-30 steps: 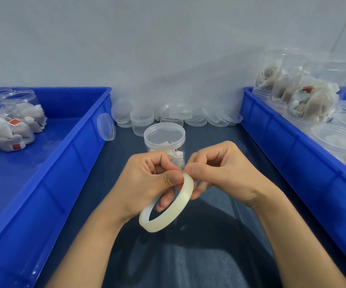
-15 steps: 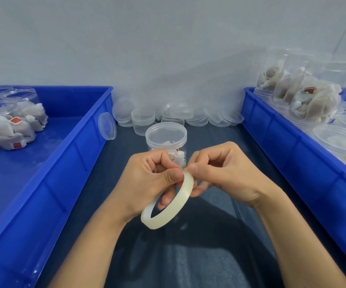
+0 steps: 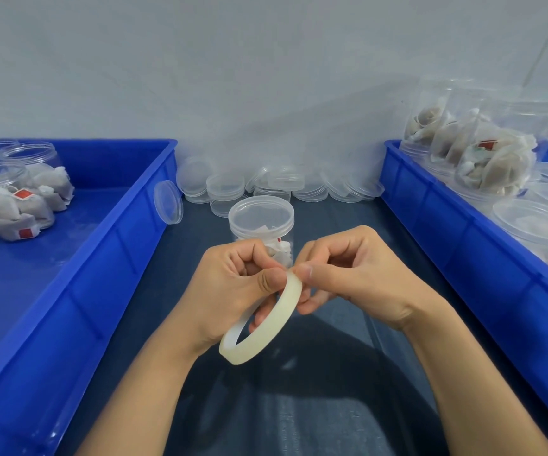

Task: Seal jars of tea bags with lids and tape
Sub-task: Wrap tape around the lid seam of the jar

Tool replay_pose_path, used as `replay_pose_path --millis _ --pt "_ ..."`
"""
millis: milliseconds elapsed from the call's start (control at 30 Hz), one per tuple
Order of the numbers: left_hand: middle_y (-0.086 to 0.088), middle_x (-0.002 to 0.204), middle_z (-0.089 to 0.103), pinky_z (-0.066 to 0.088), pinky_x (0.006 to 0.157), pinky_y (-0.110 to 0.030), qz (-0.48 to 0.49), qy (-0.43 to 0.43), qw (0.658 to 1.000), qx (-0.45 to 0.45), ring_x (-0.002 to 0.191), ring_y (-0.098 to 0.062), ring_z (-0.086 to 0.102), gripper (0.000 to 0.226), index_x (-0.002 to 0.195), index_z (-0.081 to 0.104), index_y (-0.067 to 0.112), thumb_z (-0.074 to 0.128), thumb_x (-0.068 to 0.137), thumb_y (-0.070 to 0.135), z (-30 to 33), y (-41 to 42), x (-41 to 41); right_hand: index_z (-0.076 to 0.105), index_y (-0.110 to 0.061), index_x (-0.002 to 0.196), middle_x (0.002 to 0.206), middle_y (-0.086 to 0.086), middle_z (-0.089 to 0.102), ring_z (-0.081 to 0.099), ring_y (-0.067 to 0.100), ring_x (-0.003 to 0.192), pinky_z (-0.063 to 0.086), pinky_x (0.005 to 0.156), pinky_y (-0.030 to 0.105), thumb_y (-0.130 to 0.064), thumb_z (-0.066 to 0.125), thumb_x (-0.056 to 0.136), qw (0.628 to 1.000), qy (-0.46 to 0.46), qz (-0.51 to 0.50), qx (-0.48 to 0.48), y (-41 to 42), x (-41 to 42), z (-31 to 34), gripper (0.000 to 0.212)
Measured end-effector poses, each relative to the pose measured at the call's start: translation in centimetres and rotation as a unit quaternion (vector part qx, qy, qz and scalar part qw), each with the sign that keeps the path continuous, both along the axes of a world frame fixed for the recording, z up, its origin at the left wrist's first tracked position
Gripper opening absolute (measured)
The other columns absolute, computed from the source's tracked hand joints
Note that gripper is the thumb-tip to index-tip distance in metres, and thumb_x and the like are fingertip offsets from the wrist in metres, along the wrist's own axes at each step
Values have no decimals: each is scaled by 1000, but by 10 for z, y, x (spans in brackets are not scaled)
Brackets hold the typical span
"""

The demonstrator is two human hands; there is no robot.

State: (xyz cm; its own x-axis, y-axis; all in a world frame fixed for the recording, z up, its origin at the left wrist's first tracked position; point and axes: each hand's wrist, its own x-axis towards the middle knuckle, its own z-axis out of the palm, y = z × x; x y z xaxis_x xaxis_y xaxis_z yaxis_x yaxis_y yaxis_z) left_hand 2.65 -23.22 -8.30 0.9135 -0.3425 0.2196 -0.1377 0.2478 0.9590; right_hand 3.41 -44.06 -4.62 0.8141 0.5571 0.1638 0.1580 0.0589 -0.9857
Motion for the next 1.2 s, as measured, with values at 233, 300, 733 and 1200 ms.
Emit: replay_pose_path --millis 233,300,733,1200 --pt "-14 71 75 43 39 -19 -20 -10 1000 -15 35 -15 55 35 72 70 19 93 71 46 -1 -1 -1 75 4 78 80 19 73 75 29 77 63 66 32 -8 74 91 1000 8 4 10 0 1 -2 17" --pt "-15 72 76 44 39 -20 -31 -7 999 -15 35 -15 55 36 72 70 19 93 71 47 -1 -1 -1 76 -3 75 79 18 73 75 31 77 62 66 31 -6 72 91 1000 6 11 13 -1 1 -2 16" --pt "-11 67 74 48 43 -16 -35 0 999 -34 43 -10 65 17 70 73 19 84 73 31 3 -2 -4 73 7 78 79 17 73 73 23 72 62 64 30 -4 71 94 1000 12 8 16 0 5 -7 19" --pt "-19 68 71 42 39 -26 290 -122 948 57 38 -19 49 26 69 62 27 82 81 39 8 -6 -2 70 6 110 97 19 77 75 25 85 65 76 39 -12 74 86 993 -79 -80 38 5 1 2 30"
